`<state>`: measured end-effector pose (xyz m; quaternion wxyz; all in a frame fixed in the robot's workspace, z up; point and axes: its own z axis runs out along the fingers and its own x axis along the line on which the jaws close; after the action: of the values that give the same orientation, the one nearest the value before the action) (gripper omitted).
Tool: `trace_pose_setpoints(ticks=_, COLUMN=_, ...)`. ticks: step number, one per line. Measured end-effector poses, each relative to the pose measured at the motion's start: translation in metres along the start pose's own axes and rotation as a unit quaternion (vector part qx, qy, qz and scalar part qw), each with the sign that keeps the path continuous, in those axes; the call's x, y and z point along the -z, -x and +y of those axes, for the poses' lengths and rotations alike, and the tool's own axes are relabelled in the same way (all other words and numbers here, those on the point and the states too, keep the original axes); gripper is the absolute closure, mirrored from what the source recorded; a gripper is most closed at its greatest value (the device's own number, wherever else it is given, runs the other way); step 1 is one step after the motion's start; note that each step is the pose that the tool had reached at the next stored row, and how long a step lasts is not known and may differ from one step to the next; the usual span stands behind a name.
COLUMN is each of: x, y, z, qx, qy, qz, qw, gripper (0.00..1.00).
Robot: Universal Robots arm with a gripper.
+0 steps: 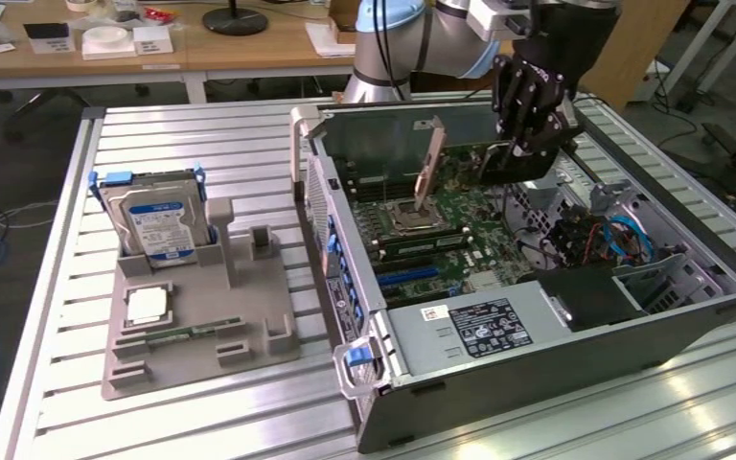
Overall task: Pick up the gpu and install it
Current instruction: 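Insert the gpu into the slot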
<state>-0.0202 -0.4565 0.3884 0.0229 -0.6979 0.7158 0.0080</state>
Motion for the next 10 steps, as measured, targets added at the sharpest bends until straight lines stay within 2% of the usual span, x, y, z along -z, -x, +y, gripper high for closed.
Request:
trace_pose_setpoints(ticks=7, x=-0.0047, y=-0.0005, z=0.0001, qx=-0.001, qy=0.0011, qz=-0.0002, qw=1.0000, gripper=0.73)
trace_pose_setpoints(ticks=10, x=-0.0068, y=-0.0006, z=0.0006, qx=-0.002, qy=0.0019, qz=0.0011, qw=1.0000, gripper=0.73)
